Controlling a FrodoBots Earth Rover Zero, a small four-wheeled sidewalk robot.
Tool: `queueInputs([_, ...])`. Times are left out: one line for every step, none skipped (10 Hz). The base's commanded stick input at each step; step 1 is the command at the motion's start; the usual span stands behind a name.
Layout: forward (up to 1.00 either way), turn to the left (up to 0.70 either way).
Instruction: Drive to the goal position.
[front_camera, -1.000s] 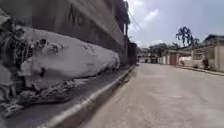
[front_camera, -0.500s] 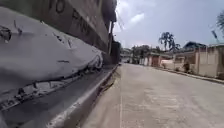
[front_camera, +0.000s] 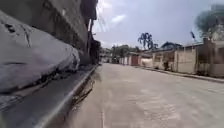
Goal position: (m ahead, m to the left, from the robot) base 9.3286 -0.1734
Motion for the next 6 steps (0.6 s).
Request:
queueInputs([1.00,-0.40])
queueInputs([1.00,-0.40])
queueInputs([1.00,-0.16])
queueInputs([1.00,0.00])
queueInputs([1.00,0.00])
queueInputs([1.00,0.00])
